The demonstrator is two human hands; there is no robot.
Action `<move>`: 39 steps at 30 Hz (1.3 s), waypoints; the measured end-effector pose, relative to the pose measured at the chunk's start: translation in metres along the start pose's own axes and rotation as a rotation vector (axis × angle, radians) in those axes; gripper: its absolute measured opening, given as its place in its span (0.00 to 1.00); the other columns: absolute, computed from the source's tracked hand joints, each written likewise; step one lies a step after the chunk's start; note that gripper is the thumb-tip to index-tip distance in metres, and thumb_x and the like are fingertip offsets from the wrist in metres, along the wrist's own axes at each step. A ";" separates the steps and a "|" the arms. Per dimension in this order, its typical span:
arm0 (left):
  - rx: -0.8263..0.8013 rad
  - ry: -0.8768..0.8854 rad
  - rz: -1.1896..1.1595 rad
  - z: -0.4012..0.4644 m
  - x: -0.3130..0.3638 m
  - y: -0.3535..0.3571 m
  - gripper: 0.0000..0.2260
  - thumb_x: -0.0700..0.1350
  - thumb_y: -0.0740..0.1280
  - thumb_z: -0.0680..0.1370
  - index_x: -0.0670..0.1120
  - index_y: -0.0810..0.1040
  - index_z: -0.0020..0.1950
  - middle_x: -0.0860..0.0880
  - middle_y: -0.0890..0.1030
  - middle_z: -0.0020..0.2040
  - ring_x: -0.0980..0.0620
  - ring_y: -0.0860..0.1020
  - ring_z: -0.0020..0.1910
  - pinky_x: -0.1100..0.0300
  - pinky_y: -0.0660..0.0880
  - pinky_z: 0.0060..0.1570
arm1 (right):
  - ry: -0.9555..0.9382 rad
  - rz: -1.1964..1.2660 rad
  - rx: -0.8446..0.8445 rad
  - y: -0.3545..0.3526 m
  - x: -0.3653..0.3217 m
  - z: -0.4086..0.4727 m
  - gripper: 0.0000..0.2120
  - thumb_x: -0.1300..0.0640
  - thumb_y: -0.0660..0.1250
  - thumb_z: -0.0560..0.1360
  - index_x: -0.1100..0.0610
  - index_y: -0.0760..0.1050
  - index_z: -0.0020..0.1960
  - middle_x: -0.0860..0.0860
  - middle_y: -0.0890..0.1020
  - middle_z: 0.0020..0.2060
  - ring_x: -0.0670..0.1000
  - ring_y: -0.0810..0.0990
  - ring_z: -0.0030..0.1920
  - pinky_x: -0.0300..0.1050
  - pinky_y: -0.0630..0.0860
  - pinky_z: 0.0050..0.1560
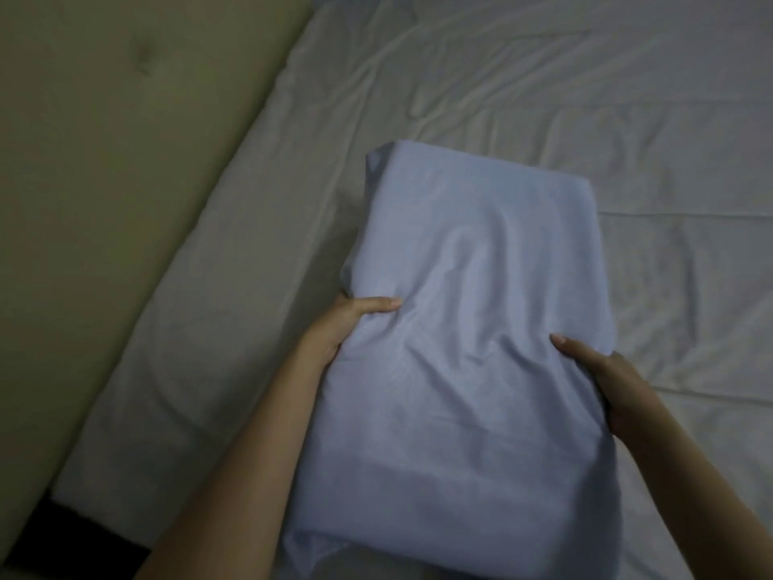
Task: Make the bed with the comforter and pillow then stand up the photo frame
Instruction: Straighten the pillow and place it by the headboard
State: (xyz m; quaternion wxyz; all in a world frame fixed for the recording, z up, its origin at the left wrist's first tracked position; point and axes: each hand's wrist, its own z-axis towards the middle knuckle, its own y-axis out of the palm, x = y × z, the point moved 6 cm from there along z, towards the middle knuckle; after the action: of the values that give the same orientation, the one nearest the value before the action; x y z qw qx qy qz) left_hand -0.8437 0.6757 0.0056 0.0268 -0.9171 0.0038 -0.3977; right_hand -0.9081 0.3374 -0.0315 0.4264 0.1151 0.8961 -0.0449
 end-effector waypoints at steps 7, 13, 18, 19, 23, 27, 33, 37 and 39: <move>0.068 0.093 0.050 -0.008 0.044 -0.162 0.47 0.51 0.81 0.49 0.42 0.74 0.66 0.44 0.82 0.57 0.44 0.82 0.52 0.46 0.79 0.56 | 0.006 0.108 -0.071 0.175 0.014 -0.003 0.22 0.58 0.73 0.69 0.61 0.76 0.62 0.53 0.84 0.51 0.51 0.82 0.49 0.46 0.75 0.52; 0.154 0.149 0.115 0.011 0.078 -0.292 0.45 0.48 0.81 0.51 0.44 0.72 0.67 0.47 0.80 0.59 0.46 0.81 0.53 0.49 0.78 0.57 | 0.028 0.189 -0.164 0.323 0.025 0.006 0.17 0.59 0.70 0.72 0.61 0.76 0.60 0.50 0.84 0.47 0.46 0.83 0.44 0.38 0.78 0.40; 0.217 0.209 0.178 0.023 0.103 -0.374 0.54 0.51 0.81 0.47 0.45 0.69 0.71 0.49 0.78 0.63 0.48 0.79 0.56 0.49 0.75 0.61 | 0.038 0.217 -0.261 0.420 0.036 0.020 0.19 0.57 0.70 0.73 0.61 0.76 0.62 0.53 0.83 0.55 0.50 0.82 0.54 0.41 0.78 0.48; 0.238 0.223 0.192 0.023 0.109 -0.385 0.52 0.50 0.81 0.49 0.45 0.68 0.72 0.50 0.77 0.63 0.48 0.79 0.57 0.51 0.75 0.61 | 0.039 0.217 -0.277 0.436 0.038 0.021 0.19 0.56 0.70 0.72 0.60 0.76 0.62 0.53 0.83 0.56 0.50 0.82 0.55 0.42 0.77 0.50; 0.332 0.262 0.272 0.028 0.125 -0.423 0.53 0.49 0.81 0.55 0.45 0.61 0.76 0.52 0.70 0.69 0.51 0.73 0.63 0.59 0.70 0.59 | 0.047 0.190 -0.362 0.488 0.040 0.033 0.19 0.54 0.69 0.74 0.59 0.76 0.63 0.52 0.83 0.57 0.50 0.81 0.56 0.42 0.76 0.51; 0.352 0.222 0.328 0.040 0.122 -0.439 0.57 0.52 0.80 0.52 0.43 0.57 0.77 0.49 0.65 0.75 0.49 0.68 0.70 0.58 0.67 0.66 | 0.060 0.161 -0.339 0.511 0.045 0.040 0.15 0.56 0.67 0.75 0.58 0.77 0.61 0.51 0.82 0.56 0.50 0.81 0.56 0.43 0.76 0.52; 0.411 0.271 0.434 0.056 0.145 -0.457 0.52 0.52 0.81 0.59 0.42 0.60 0.76 0.49 0.65 0.75 0.49 0.68 0.70 0.57 0.66 0.68 | 0.048 0.248 -0.354 0.531 0.038 0.045 0.10 0.56 0.65 0.77 0.56 0.79 0.56 0.50 0.85 0.50 0.47 0.84 0.49 0.43 0.76 0.50; 0.455 0.270 0.512 0.054 0.171 -0.462 0.52 0.56 0.81 0.57 0.41 0.62 0.76 0.48 0.67 0.73 0.48 0.72 0.67 0.60 0.68 0.61 | 0.013 0.234 -0.350 0.559 0.040 0.060 0.16 0.53 0.66 0.76 0.57 0.77 0.62 0.51 0.82 0.58 0.50 0.80 0.58 0.48 0.72 0.63; 0.459 0.250 0.562 0.054 0.168 -0.461 0.53 0.56 0.80 0.58 0.41 0.60 0.76 0.47 0.67 0.74 0.48 0.71 0.68 0.61 0.66 0.59 | 0.016 0.226 -0.341 0.564 0.047 0.066 0.18 0.54 0.67 0.76 0.58 0.77 0.64 0.53 0.81 0.60 0.52 0.79 0.61 0.48 0.72 0.63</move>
State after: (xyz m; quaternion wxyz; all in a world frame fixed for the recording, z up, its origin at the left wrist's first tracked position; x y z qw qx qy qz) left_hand -0.6962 1.1336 0.1157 0.3390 -0.7949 0.1692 -0.4740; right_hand -0.7492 0.8808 -0.0997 0.4350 0.1415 0.8754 0.1566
